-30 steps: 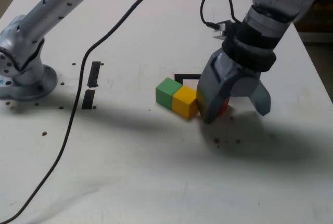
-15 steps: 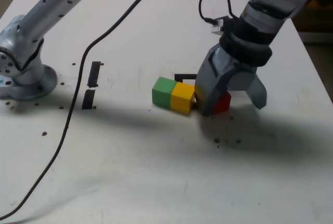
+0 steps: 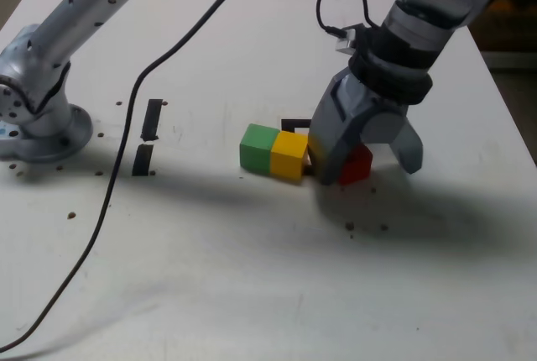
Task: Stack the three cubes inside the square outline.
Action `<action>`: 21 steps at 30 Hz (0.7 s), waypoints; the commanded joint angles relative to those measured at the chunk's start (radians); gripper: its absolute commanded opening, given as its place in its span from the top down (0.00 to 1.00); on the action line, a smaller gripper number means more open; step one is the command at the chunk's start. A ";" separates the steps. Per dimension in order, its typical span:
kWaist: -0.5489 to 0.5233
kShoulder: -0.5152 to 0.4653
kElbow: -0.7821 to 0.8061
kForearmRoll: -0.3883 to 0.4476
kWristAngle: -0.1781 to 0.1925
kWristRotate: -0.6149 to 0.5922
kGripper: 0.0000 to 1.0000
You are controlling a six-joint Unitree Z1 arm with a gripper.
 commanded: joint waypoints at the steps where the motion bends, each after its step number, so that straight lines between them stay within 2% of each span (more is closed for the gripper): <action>1: 0.004 -0.006 0.011 0.007 -0.005 0.004 0.12; 5: 0.005 -0.008 0.025 0.005 -0.009 0.007 0.24; 13: 0.005 -0.013 0.022 -0.001 0.000 0.013 0.54; 17: 0.004 -0.020 0.004 -0.009 0.018 0.032 0.70; 21: 0.000 -0.034 -0.008 -0.017 0.045 0.049 0.81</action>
